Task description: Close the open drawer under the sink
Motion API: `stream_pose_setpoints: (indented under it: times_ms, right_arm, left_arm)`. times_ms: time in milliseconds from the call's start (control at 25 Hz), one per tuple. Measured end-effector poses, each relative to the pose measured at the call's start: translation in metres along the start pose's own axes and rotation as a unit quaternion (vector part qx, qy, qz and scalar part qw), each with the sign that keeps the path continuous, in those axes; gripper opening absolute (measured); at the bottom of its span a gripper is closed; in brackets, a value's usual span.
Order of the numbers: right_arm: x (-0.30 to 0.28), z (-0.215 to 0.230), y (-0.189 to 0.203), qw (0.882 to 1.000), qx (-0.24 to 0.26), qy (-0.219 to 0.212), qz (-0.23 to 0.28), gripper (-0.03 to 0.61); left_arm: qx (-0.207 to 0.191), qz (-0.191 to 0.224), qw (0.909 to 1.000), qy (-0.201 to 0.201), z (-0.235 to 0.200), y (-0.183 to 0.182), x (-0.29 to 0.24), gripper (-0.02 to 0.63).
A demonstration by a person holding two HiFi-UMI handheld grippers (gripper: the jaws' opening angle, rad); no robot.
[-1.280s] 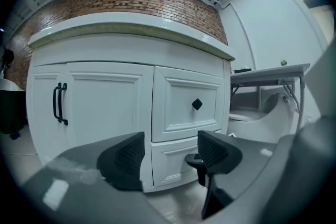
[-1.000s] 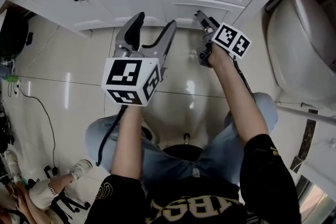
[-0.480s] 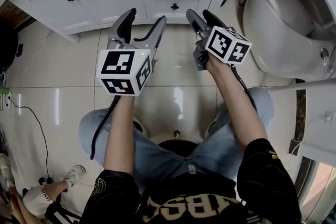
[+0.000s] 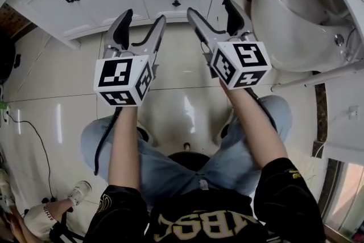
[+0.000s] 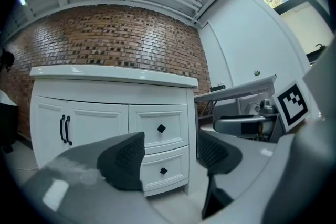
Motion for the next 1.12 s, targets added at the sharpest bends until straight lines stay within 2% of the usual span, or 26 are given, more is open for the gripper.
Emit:
stream_pose_setpoints:
  times_ms: [200, 400, 520, 600, 760, 1120]
  right_arm:
    - [0.032, -0.010, -0.006, 0.999, 0.031, 0.029, 0.000, 0.423]
    - [0.059, -0.016, -0.007, 0.997, 0.038, 0.063, 0.005, 0.428]
    - [0.065, -0.023, -0.006, 0.995, 0.066, 0.071, -0.001, 0.428]
    - [0.066, -0.026, -0.003, 0.994, 0.083, 0.070, -0.010, 0.428]
    - [0.069, -0.027, 0.005, 0.995, 0.073, 0.065, -0.019, 0.426]
    - [0.057, -0.031, 0.007, 0.995, 0.075, 0.059, -0.024, 0.426]
  left_arm:
    - [-0.006, 0.032, 0.9995, 0.001, 0.007, -0.008, 0.013, 0.318]
    - [-0.034, 0.057, 0.9978, -0.005, 0.019, -0.010, 0.025, 0.318]
    - [-0.035, 0.066, 0.9970, -0.019, 0.017, -0.011, 0.036, 0.319]
    - [-0.035, 0.066, 0.9969, -0.025, 0.018, -0.010, 0.042, 0.319]
    - [-0.021, 0.053, 0.9983, -0.011, 0.028, 0.000, 0.048, 0.319]
    - [-0.025, 0.041, 0.9988, -0.002, 0.027, 0.007, 0.044, 0.319]
Point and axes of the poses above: the fingertips, and each gripper's own axes: x backward along the fingers, z to its right, y out of its underside, the point moved 9 cm from there along x, backward along the fingers, and after that the axes turned 10 degrees about -y, right-handed, at the moved point
